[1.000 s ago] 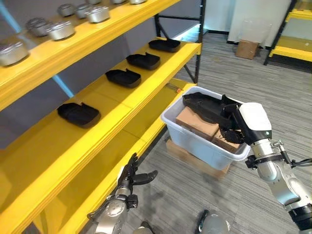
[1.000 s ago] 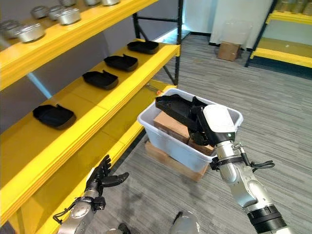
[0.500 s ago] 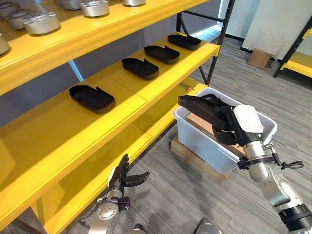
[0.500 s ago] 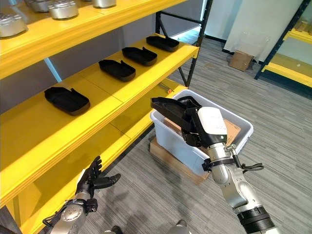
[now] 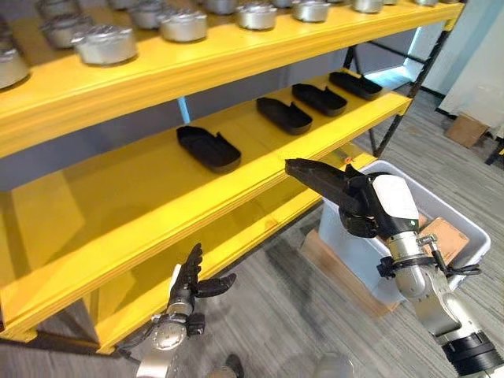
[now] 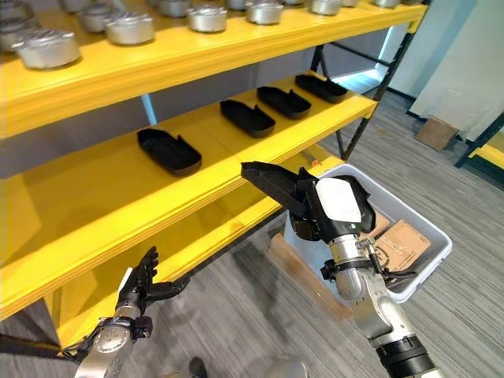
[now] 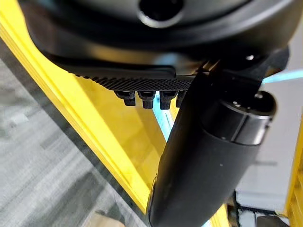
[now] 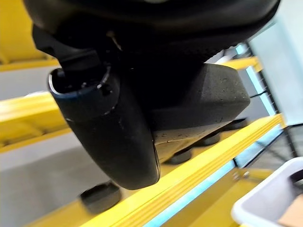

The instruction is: Move parts from the plastic box to the shelf.

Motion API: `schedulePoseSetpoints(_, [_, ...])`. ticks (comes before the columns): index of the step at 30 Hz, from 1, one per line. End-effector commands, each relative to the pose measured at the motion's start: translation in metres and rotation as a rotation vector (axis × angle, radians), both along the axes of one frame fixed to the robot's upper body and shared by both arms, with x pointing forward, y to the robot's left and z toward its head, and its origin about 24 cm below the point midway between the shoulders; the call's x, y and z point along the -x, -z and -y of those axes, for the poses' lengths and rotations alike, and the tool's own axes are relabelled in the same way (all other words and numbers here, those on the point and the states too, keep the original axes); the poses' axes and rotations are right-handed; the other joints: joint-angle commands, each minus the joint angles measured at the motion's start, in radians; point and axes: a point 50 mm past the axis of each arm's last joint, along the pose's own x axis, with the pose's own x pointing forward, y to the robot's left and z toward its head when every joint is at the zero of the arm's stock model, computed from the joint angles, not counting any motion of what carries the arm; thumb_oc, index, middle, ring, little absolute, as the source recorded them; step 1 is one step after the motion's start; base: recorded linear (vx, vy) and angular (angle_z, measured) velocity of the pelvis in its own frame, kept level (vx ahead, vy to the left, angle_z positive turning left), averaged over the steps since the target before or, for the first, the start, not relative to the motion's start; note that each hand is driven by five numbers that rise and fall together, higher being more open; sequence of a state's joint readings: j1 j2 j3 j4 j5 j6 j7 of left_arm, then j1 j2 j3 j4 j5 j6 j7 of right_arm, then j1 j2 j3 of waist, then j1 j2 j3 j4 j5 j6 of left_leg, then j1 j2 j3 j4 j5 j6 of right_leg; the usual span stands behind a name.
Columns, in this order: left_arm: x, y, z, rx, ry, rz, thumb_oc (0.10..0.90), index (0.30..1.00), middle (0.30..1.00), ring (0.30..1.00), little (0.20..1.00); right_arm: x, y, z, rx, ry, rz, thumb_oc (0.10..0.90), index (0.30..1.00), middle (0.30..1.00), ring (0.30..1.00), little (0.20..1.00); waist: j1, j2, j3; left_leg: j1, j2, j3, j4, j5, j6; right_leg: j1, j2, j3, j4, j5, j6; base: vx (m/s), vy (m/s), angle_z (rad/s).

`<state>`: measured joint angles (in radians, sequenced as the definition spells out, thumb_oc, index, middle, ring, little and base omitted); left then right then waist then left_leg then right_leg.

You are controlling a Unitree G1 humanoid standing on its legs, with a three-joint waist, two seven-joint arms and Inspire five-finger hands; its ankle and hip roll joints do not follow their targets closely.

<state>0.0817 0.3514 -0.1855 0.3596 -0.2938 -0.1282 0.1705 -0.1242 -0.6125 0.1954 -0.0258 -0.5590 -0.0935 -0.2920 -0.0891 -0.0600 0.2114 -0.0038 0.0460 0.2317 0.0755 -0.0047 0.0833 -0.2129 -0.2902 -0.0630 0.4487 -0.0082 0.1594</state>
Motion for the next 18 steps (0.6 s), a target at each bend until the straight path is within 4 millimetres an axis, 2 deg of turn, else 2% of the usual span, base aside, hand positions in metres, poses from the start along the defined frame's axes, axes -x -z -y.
schedulePoseSetpoints(1, [-0.035,-0.045,0.021,-0.043,0.130,0.249,0.900,1.000,1.000,1.000,1.000,-0.009,-0.064,0.008,-0.043,0.007,0.320,0.400,0.300,0.300,0.300,0.300,-0.053,0.005,-0.047,0.099,-0.034,-0.043,-0.026,-0.098,-0.050,-0.036,0.154,0.033,-0.146,0.130,-0.003,0.14,-0.089,0.96])
schedulePoseSetpoints(3, [-0.037,-0.045,0.024,-0.036,0.133,0.251,0.900,1.000,1.000,1.000,1.000,-0.008,-0.064,0.009,-0.045,0.009,0.321,0.400,0.300,0.300,0.300,0.300,-0.058,0.002,-0.049,0.102,-0.035,-0.060,-0.026,-0.103,-0.054,-0.044,0.162,0.043,-0.183,0.142,0.002,0.11,-0.096,1.19])
schedulePoseSetpoints(5, [-0.038,-0.044,0.027,-0.021,0.130,0.249,0.900,1.000,1.000,1.000,1.000,-0.002,-0.062,0.014,-0.047,0.021,0.317,0.400,0.300,0.300,0.300,0.300,-0.062,-0.017,-0.067,0.106,-0.040,-0.087,0.002,-0.130,-0.067,0.011,0.152,0.044,-0.292,0.136,0.010,0.13,-0.124,0.81])
schedulePoseSetpoints(9, [-0.033,-0.040,0.023,-0.007,0.101,0.236,0.900,1.000,1.000,1.000,1.000,0.000,-0.061,0.017,-0.042,0.025,0.315,0.400,0.300,0.300,0.300,0.300,-0.050,-0.020,-0.109,0.128,-0.015,-0.077,0.005,-0.137,-0.083,0.089,0.171,0.051,-0.350,0.134,0.009,0.14,-0.151,0.58])
schedulePoseSetpoints(18, [-0.029,-0.039,0.022,0.010,0.090,0.235,0.900,1.000,1.000,1.000,1.000,0.002,-0.067,0.016,-0.035,0.011,0.340,0.400,0.300,0.300,0.300,0.300,-0.015,-0.009,-0.144,0.144,0.030,-0.095,-0.026,-0.106,-0.118,0.140,0.180,0.004,-0.361,0.091,-0.010,0.05,-0.123,0.00])
